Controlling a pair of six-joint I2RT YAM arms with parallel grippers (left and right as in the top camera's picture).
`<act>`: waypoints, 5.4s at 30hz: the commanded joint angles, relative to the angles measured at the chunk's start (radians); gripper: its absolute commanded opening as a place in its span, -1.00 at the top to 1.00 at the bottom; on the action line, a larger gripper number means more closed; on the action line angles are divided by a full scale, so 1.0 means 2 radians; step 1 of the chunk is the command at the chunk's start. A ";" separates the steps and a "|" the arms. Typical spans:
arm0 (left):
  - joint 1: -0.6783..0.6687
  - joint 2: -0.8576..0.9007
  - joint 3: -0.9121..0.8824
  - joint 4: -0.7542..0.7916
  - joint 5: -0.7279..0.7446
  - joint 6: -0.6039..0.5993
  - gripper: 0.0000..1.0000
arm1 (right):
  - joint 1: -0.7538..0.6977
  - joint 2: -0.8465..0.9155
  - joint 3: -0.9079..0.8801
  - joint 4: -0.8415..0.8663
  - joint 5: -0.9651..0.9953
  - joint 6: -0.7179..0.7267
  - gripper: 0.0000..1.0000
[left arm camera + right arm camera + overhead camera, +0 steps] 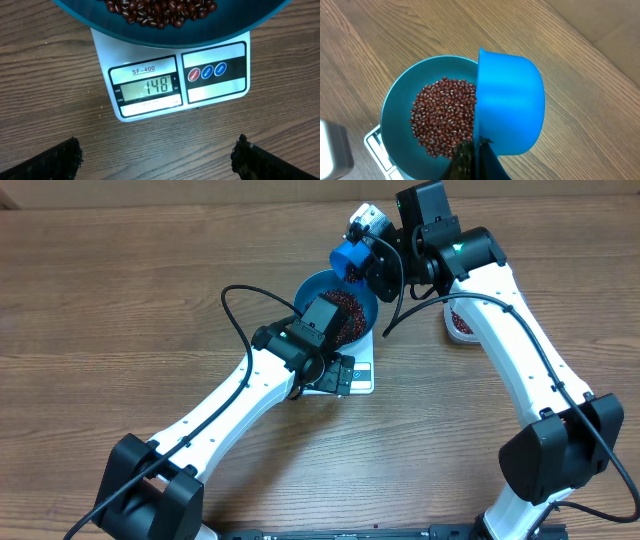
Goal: Scoop item into bowl and weigh 150g on scale
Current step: 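Hold the scoop tilted over the bowl, trickling beans in slowly, then carry the scoop back right and lower it into the bean tub, then release the scoop in the tub with the right gripper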
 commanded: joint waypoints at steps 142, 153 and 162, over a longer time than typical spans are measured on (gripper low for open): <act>-0.003 0.003 0.005 0.002 0.001 -0.007 -0.99 | -0.326 0.000 -0.123 -0.047 -0.089 0.262 -1.00; -0.003 0.003 0.005 0.002 0.001 -0.007 -0.99 | -0.326 0.000 -0.123 0.005 0.058 0.292 -1.00; -0.003 0.003 0.005 0.002 0.001 -0.007 -0.99 | -0.326 0.000 -0.123 0.029 0.058 0.292 -1.00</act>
